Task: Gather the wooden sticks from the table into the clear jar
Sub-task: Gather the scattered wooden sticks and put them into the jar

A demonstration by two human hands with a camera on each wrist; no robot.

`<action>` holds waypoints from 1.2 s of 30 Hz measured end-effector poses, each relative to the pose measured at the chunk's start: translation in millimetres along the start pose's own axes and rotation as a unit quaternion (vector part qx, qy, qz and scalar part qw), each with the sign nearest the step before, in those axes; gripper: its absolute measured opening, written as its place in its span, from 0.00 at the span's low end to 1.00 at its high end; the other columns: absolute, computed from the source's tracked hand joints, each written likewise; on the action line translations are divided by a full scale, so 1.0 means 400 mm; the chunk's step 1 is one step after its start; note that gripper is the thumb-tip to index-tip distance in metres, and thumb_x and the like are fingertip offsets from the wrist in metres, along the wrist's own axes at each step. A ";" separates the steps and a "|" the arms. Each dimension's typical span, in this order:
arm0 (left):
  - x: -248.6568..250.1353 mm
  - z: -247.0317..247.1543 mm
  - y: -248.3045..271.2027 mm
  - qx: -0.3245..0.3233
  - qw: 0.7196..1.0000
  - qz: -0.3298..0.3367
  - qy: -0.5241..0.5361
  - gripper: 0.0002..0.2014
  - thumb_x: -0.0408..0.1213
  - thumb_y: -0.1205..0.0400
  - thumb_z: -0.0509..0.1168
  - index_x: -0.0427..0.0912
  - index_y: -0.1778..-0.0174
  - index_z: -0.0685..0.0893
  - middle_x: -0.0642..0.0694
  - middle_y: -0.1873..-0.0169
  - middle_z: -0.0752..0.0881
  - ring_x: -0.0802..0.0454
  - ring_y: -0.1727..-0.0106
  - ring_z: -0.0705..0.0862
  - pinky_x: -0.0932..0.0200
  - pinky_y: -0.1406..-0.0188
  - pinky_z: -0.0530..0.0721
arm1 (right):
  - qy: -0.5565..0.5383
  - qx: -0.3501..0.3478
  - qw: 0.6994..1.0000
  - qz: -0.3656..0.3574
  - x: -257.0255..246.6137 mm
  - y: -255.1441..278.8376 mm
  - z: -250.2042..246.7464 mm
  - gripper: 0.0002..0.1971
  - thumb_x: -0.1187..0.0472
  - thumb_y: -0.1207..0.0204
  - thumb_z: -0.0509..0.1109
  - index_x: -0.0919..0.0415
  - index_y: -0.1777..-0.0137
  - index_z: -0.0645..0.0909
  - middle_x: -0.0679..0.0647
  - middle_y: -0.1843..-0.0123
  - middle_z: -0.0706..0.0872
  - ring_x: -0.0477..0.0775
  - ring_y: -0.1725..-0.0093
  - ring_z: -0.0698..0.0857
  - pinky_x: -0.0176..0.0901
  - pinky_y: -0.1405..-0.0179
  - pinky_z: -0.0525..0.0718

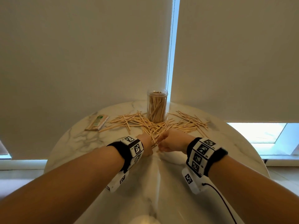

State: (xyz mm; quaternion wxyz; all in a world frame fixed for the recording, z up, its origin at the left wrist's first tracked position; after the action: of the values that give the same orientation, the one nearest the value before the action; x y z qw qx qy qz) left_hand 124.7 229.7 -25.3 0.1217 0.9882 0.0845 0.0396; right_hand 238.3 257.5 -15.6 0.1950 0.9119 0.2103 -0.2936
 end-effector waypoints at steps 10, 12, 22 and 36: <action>-0.068 0.041 0.013 0.024 0.999 0.033 0.015 0.25 0.40 0.17 0.68 0.38 0.28 0.67 0.36 0.34 0.78 0.36 0.35 0.81 0.44 0.37 0.81 | 0.298 0.007 0.952 -0.072 -0.072 -0.010 0.040 0.41 0.58 0.22 0.75 0.39 0.14 0.57 0.59 0.27 0.71 0.63 0.32 0.77 0.52 0.35 0.81; -0.080 0.044 0.012 0.023 0.998 0.045 0.027 0.28 0.42 0.20 0.72 0.38 0.29 0.67 0.36 0.35 0.79 0.36 0.37 0.82 0.43 0.38 0.81 | 0.341 0.008 0.935 -0.098 -0.104 -0.019 0.052 0.34 0.58 0.20 0.72 0.43 0.16 0.63 0.59 0.29 0.75 0.62 0.33 0.77 0.50 0.38 0.80; -0.094 0.019 0.028 0.091 0.980 0.112 0.134 0.19 0.44 0.12 0.57 0.38 0.29 0.67 0.38 0.42 0.85 0.41 0.47 0.86 0.51 0.52 0.82 | 0.273 0.095 0.943 -0.162 -0.153 -0.058 0.035 0.15 0.62 0.21 0.71 0.52 0.36 0.84 0.54 0.41 0.82 0.57 0.42 0.83 0.45 0.45 0.80; -0.185 -0.083 0.104 0.159 0.968 0.121 0.155 0.08 0.38 0.11 0.54 0.44 0.47 0.78 0.49 0.51 0.83 0.48 0.50 0.81 0.54 0.54 0.76 | 0.141 0.233 0.949 -0.158 -0.113 0.011 -0.131 0.08 0.57 0.19 0.72 0.51 0.45 0.92 0.44 0.53 0.92 0.42 0.56 0.87 0.32 0.53 0.82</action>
State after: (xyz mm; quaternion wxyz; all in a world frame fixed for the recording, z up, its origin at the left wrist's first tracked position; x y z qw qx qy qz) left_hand 55.3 184.7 12.8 -0.0568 0.9795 -0.0126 0.1929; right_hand 231.0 266.7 52.8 -0.1037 0.9191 0.3027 -0.2300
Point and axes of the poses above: each hand's wrist, its own y-axis away from the middle knuckle, its own z-axis out of the palm, x = y × z, the point moved 7 cm from there along -y, towards the middle knuckle
